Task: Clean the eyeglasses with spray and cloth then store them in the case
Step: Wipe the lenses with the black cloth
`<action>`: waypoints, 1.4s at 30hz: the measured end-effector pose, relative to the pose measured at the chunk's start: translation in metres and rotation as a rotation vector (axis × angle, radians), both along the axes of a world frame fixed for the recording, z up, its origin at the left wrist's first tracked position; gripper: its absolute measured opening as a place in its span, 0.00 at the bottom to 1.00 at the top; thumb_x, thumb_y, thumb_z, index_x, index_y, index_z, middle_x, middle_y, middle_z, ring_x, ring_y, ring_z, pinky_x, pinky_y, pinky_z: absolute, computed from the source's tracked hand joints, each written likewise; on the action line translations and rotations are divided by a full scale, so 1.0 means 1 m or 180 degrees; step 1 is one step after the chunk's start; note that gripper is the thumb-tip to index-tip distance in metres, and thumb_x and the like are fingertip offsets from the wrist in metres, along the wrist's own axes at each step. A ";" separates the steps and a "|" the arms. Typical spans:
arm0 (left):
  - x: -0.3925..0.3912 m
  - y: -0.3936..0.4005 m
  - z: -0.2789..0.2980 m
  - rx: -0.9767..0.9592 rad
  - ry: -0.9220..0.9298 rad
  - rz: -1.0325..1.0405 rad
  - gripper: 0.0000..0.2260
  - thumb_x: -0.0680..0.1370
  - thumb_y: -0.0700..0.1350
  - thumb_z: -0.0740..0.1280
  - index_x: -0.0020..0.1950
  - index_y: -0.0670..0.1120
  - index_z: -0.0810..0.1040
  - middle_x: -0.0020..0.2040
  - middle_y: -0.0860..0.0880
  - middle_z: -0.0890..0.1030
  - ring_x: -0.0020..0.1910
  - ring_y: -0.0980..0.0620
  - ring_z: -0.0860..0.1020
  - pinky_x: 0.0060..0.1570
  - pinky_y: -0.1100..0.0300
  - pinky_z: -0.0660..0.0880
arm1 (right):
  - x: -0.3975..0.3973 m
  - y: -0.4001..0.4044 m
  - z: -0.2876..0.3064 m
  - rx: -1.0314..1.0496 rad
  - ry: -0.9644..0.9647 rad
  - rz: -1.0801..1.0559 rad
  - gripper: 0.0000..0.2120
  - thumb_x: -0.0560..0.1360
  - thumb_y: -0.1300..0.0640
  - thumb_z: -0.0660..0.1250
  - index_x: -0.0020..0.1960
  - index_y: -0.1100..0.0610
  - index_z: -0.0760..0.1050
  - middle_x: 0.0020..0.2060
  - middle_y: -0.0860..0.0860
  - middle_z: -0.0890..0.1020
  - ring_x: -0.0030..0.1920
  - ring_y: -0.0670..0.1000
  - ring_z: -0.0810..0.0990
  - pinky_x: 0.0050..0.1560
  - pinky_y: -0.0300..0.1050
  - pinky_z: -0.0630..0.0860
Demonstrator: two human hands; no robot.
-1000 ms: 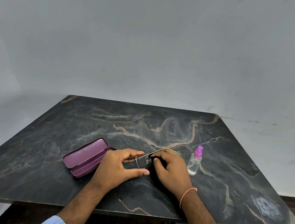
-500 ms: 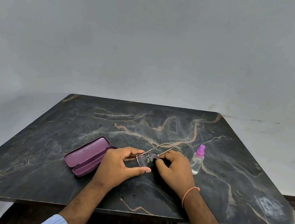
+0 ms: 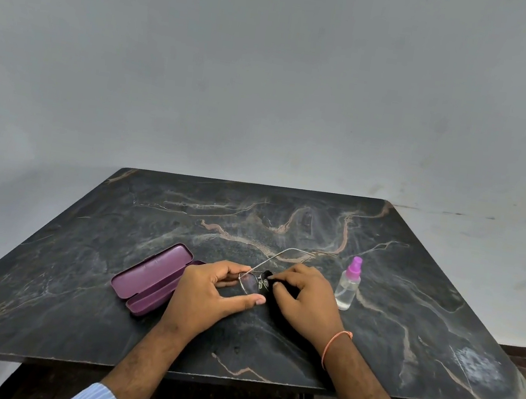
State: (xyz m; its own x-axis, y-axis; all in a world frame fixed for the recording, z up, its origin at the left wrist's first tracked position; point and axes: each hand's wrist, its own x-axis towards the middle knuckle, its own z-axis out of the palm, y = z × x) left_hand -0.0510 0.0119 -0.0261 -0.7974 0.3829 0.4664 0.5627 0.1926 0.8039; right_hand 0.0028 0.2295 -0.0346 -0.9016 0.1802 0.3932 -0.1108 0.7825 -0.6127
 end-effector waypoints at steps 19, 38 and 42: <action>0.001 0.000 0.002 0.0460 0.0053 0.0287 0.28 0.68 0.52 0.85 0.66 0.49 0.86 0.57 0.56 0.90 0.59 0.61 0.87 0.61 0.62 0.83 | 0.002 -0.001 0.004 -0.0573 0.0207 -0.0644 0.08 0.81 0.54 0.69 0.54 0.50 0.88 0.44 0.42 0.87 0.47 0.43 0.82 0.52 0.41 0.75; -0.004 -0.001 -0.002 0.0474 -0.0301 -0.0233 0.27 0.72 0.48 0.81 0.71 0.51 0.82 0.60 0.55 0.89 0.64 0.55 0.86 0.64 0.58 0.83 | 0.017 -0.012 0.023 -0.4705 0.0016 0.0586 0.16 0.80 0.52 0.68 0.60 0.62 0.84 0.56 0.62 0.88 0.54 0.56 0.89 0.61 0.56 0.83; -0.005 -0.002 -0.002 0.0432 -0.0306 -0.0228 0.27 0.72 0.48 0.82 0.71 0.51 0.82 0.59 0.56 0.89 0.62 0.56 0.87 0.63 0.60 0.83 | 0.018 -0.015 0.024 -0.4697 -0.0102 0.0695 0.19 0.79 0.49 0.67 0.61 0.61 0.83 0.58 0.63 0.88 0.55 0.57 0.89 0.60 0.59 0.83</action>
